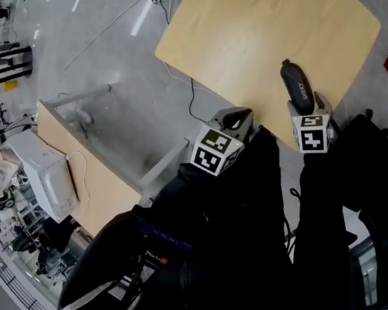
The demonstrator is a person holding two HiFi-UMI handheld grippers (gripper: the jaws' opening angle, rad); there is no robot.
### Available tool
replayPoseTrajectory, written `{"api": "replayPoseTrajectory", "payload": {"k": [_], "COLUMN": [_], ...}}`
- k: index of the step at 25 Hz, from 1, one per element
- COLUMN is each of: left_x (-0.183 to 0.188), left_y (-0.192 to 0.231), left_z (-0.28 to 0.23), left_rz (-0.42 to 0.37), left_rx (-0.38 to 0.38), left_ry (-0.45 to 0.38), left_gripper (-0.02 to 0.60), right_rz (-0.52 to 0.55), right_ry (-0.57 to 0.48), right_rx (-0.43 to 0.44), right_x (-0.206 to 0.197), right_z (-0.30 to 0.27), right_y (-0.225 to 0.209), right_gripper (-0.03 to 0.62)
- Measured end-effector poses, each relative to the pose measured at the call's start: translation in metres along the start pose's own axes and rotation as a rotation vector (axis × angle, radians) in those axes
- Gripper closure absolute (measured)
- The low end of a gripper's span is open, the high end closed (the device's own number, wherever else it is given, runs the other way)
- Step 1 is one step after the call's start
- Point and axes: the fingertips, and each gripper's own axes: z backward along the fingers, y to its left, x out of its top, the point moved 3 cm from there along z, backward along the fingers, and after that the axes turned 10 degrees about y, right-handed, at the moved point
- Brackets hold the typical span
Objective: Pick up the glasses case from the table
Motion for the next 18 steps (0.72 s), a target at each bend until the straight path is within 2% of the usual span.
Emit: {"api": "replayPoseTrajectory", "payload": {"k": [18], "left_x": [-0.001], "left_y": [0.005], "left_z": [0.001], "left_rz": [0.002], "left_rx": [0.004], "left_ry": [0.003], "left_gripper": [0.581], "right_rz": [-0.015], "right_ry": [0.014], "right_rx": [0.005], "right_x": [-0.003], "right_z": [-0.015], "right_y": [-0.001], "right_gripper": [0.253]}}
